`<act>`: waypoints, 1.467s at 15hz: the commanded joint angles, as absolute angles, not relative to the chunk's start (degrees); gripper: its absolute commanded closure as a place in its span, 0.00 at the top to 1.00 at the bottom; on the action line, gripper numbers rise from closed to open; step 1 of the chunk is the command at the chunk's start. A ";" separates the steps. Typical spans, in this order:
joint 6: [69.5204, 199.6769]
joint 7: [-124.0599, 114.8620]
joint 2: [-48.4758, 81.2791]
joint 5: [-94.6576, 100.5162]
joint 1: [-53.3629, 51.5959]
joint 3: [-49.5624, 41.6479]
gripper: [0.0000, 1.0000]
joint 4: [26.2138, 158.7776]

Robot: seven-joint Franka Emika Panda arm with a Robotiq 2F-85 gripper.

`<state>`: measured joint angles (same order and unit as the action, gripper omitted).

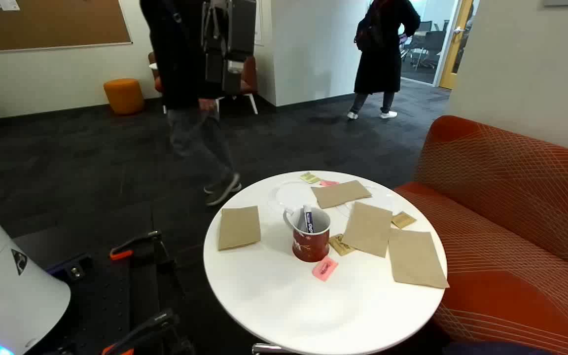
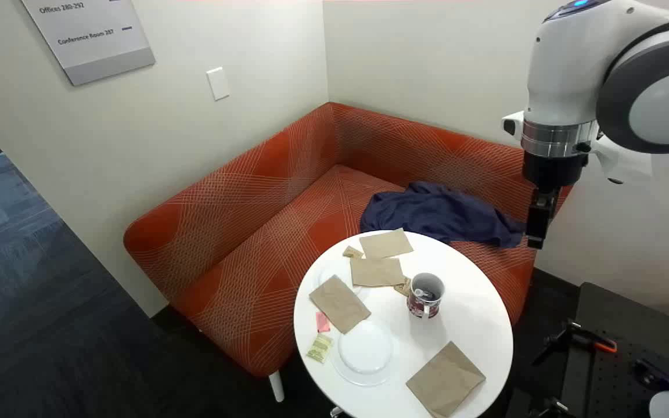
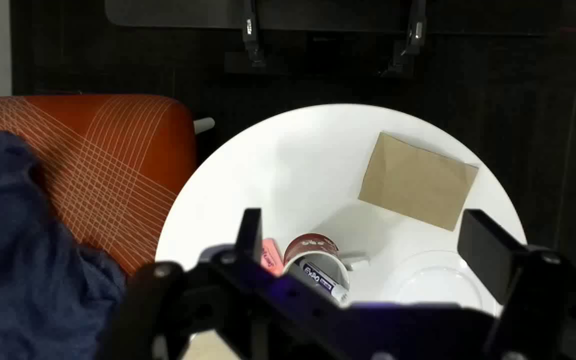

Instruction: Take the purple marker out of the red mug

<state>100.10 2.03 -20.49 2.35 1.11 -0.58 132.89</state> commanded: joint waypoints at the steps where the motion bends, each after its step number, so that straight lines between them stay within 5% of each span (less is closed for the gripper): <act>1: 100.01 1.97 -20.47 2.38 0.93 -0.73 1.00 132.81; 22: 102.66 4.02 -18.89 2.63 0.54 -0.90 1.00 132.95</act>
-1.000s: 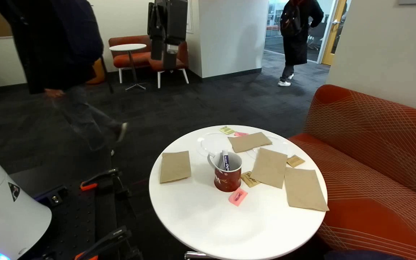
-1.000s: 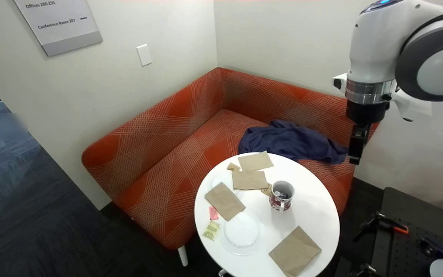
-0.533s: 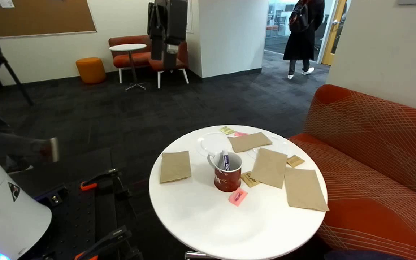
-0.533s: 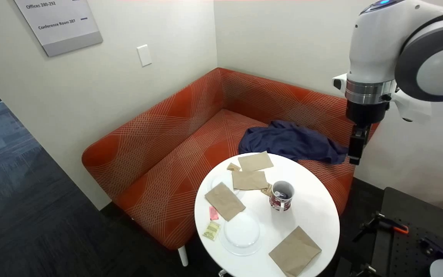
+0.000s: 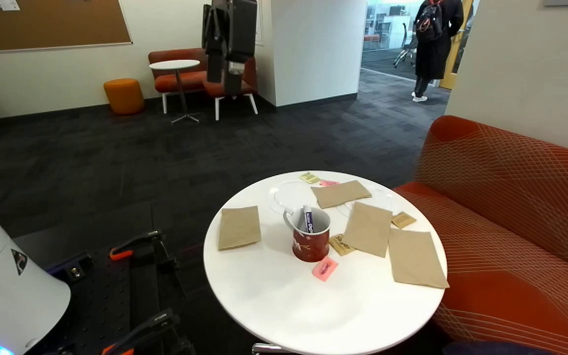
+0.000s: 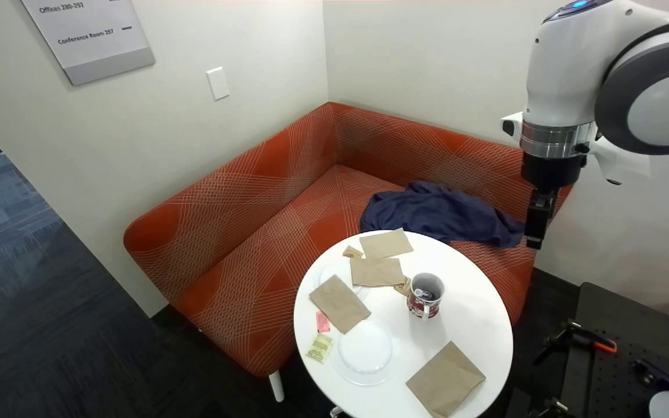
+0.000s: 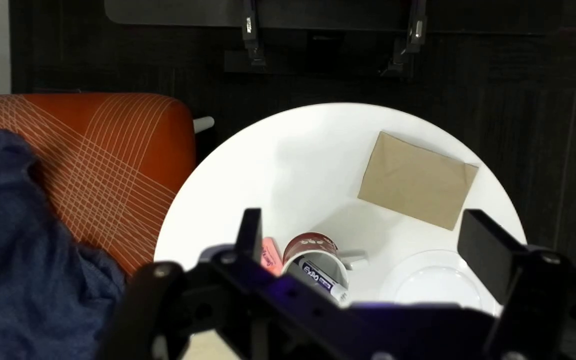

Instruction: Take the purple marker out of the red mug

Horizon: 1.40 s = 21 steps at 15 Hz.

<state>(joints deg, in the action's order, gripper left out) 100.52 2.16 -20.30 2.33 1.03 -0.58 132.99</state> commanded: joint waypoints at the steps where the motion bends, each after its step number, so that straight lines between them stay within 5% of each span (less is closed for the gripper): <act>1: 104.14 4.76 -18.04 3.30 0.44 -0.77 1.00 132.85; 21: 128.97 53.59 -4.98 -0.70 1.28 -4.85 1.00 134.87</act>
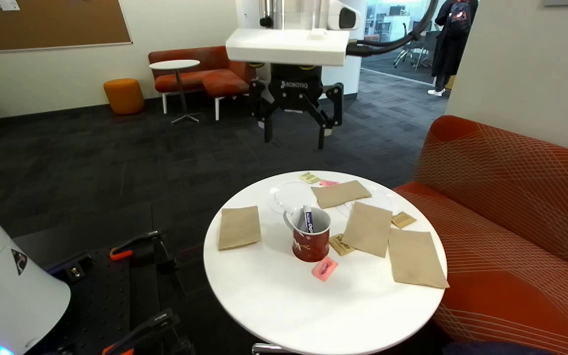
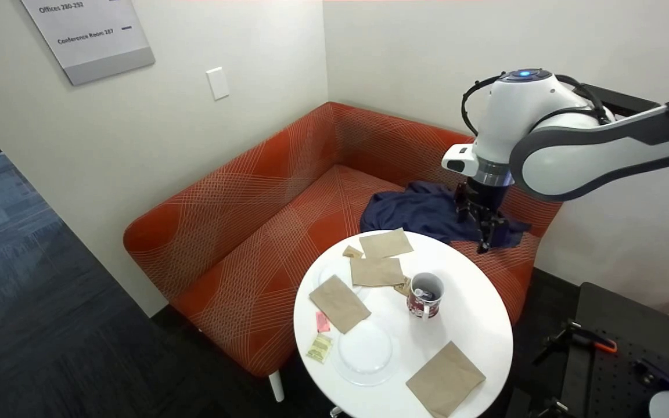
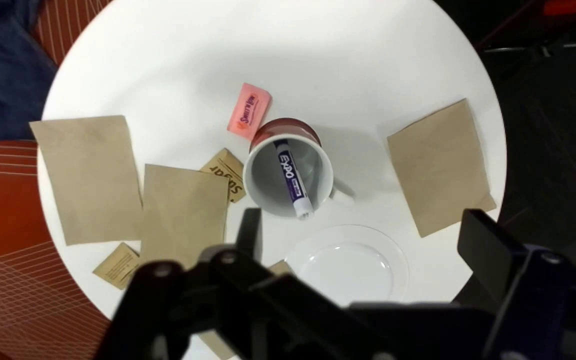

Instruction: Take the purple marker out of the red mug

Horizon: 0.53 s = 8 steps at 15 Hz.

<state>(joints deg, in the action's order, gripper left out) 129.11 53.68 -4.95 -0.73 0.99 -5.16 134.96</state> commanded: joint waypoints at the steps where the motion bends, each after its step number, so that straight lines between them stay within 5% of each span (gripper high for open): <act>1: 129.03 54.31 -4.75 -1.18 1.31 -4.88 1.00 134.93; 8: 132.51 58.75 -4.36 -3.92 1.38 -5.45 1.00 135.77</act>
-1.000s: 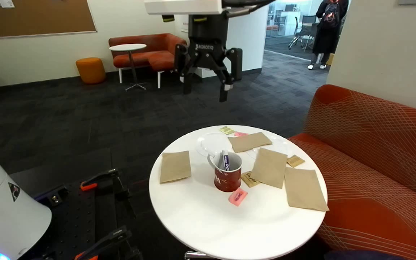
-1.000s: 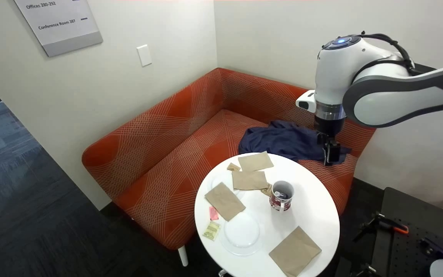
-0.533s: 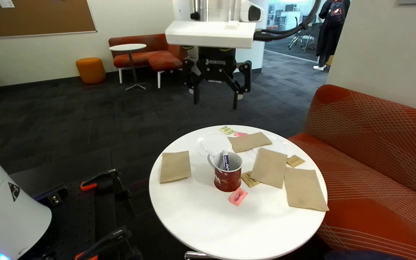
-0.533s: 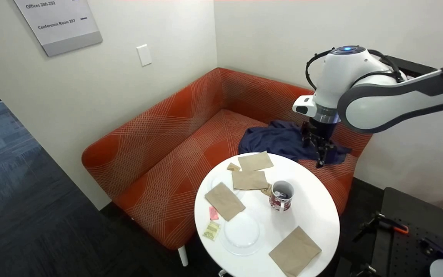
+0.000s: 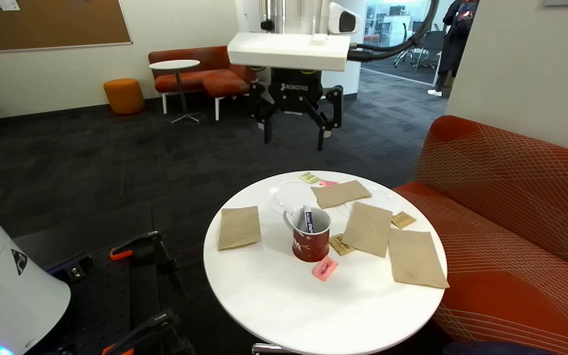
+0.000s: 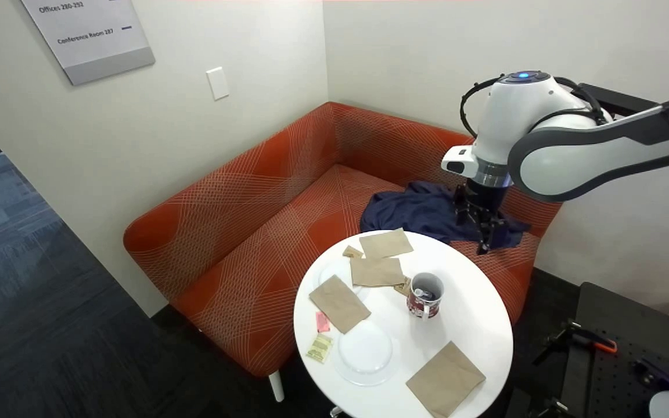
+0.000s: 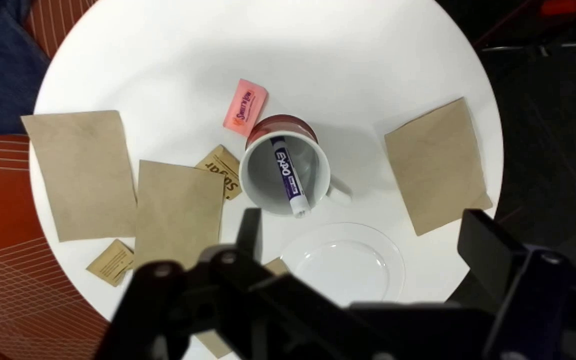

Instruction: Take the purple marker out of the red mug

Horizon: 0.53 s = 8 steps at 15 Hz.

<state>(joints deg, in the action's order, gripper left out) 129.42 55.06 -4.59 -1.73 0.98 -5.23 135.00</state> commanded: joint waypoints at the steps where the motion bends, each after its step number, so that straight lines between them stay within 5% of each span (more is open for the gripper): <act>1: 133.56 60.63 -4.57 -4.85 1.45 -5.66 1.00 136.21; 8: 136.80 75.05 -4.16 -11.14 2.49 -7.23 1.00 139.39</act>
